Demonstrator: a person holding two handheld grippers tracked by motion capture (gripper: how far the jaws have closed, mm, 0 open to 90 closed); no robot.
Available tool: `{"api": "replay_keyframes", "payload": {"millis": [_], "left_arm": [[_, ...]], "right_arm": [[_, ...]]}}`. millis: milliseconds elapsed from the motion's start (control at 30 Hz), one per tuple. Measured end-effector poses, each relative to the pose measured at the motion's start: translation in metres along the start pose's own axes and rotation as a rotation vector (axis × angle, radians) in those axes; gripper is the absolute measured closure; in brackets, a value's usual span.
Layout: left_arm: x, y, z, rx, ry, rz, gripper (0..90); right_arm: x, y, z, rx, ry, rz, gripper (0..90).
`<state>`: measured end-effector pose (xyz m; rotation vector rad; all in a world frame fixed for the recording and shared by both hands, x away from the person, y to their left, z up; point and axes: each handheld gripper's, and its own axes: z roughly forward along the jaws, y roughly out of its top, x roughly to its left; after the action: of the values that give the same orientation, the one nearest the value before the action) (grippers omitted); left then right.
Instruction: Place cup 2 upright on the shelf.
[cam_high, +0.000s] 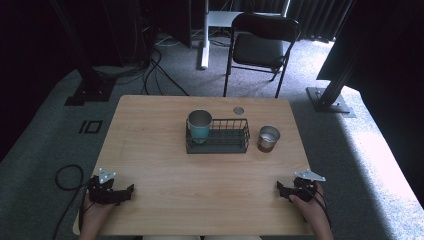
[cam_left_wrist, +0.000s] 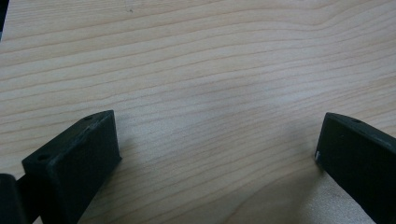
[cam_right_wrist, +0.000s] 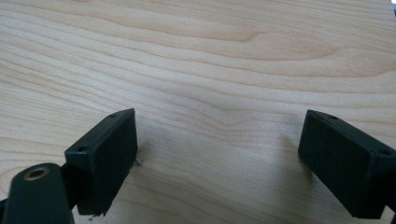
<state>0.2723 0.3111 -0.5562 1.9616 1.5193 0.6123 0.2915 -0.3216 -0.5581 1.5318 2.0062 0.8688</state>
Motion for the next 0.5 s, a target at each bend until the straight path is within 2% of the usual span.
{"api": "replay_keyframes", "payload": {"millis": [333,500], "left_arm": [[0.0,0.0011,0.0013,0.0,-0.004,0.003,0.3],[0.0001,0.0011,0.0013,0.0,-0.005,0.004,0.3]], "right_arm": [[0.0025,0.0005,-0.0004,-0.007,-0.005,-0.002,11.4],[0.0045,0.0082,-0.0037,-0.041,0.002,0.005,11.4]]}}
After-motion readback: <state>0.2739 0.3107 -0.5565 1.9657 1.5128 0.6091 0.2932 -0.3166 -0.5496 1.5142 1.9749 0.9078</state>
